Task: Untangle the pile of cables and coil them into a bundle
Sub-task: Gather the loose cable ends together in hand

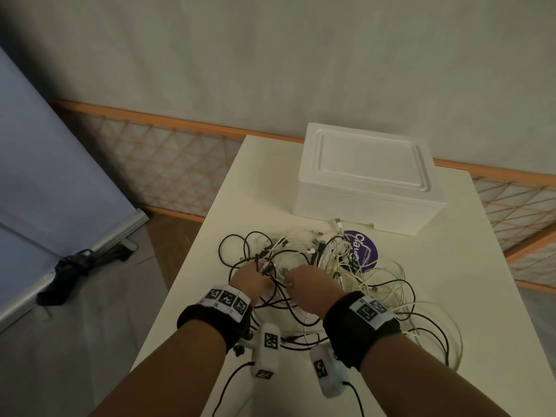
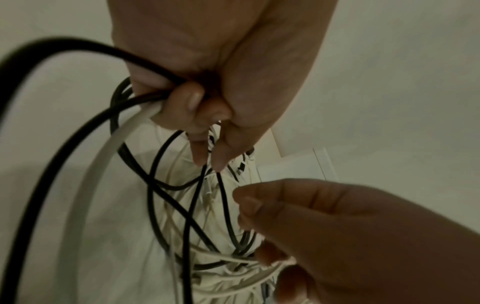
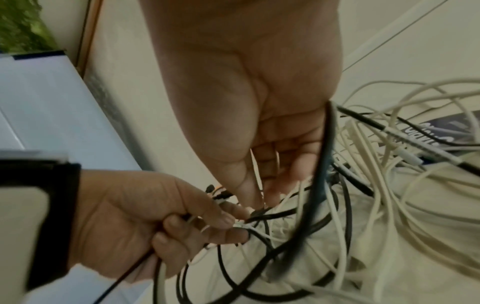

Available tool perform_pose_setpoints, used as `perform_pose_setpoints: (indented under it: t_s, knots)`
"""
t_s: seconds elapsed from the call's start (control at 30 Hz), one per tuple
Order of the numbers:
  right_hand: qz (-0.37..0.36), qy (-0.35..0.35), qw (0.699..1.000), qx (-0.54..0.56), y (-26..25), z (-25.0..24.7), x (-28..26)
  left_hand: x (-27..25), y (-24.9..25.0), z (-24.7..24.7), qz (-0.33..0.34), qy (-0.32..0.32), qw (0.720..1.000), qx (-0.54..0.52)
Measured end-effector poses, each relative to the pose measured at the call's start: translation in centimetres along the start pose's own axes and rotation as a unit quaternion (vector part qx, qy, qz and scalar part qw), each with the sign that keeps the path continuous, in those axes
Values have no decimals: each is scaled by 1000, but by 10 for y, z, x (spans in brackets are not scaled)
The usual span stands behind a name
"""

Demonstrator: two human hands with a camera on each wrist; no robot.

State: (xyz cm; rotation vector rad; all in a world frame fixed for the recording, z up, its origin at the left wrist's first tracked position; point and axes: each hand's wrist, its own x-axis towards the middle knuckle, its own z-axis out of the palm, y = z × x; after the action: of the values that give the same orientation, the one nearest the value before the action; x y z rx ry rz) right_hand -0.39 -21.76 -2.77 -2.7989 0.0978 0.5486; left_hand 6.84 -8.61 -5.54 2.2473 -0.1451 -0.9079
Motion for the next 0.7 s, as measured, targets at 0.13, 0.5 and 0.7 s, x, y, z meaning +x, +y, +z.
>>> perform_pose_setpoints:
  t_s: [0.13, 0.5, 0.7]
  knots:
    - [-15, 0, 998, -56, -11, 8, 8, 0, -3, 3, 1, 5, 999, 42]
    - [80, -22, 993, -87, -10, 27, 29, -5, -24, -15, -96, -23, 971, -218]
    - [90, 21, 994, 55, -9, 35, 30, -1, -17, -24, -92, 16, 933, -349]
